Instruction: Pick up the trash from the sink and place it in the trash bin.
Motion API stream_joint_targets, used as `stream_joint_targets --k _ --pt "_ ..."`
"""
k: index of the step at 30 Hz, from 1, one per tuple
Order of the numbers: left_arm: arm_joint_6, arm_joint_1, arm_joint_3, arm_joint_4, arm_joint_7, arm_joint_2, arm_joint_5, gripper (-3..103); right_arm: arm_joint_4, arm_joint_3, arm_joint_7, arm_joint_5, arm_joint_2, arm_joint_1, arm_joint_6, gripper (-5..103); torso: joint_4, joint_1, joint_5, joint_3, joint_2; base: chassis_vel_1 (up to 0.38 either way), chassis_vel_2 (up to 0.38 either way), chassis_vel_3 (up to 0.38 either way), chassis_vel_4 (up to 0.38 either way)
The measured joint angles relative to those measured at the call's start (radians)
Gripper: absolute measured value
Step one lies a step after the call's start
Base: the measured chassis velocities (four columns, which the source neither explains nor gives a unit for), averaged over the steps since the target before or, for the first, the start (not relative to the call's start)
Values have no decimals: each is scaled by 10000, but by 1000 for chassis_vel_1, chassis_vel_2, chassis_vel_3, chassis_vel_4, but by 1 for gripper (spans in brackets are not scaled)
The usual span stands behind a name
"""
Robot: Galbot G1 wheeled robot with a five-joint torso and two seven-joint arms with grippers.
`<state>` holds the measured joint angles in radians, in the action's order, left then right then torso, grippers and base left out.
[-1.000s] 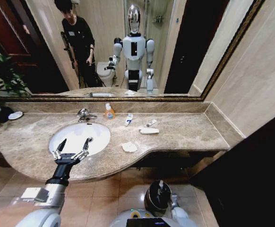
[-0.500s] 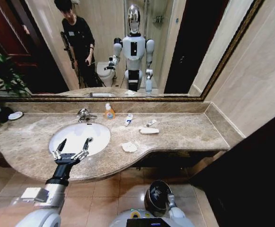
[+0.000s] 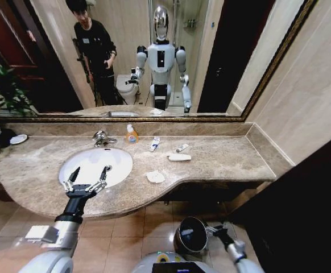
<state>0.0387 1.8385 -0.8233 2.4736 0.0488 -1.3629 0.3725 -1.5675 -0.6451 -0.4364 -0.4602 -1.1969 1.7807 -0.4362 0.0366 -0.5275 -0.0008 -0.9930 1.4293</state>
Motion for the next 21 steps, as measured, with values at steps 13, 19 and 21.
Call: stream_joint_targets --k 13,19,21 --pt "0 0 -1 1 0 0 0 100 -5314 -1157 1480 342 -583 -343 2338 100 0 0 8 -1 0 0 0 0 0" --pt "0 0 -1 1 -1 0 0 100 -3705 -713 -331 -573 592 -3110 3572 100 9 -2 11 -2 -2 0 0 0 0" --pt "0 0 -1 2 0 1 0 100 -2769 -530 -1385 -523 918 -4044 3739 100 6 -4 11 -3 -3 0 0 0 0"
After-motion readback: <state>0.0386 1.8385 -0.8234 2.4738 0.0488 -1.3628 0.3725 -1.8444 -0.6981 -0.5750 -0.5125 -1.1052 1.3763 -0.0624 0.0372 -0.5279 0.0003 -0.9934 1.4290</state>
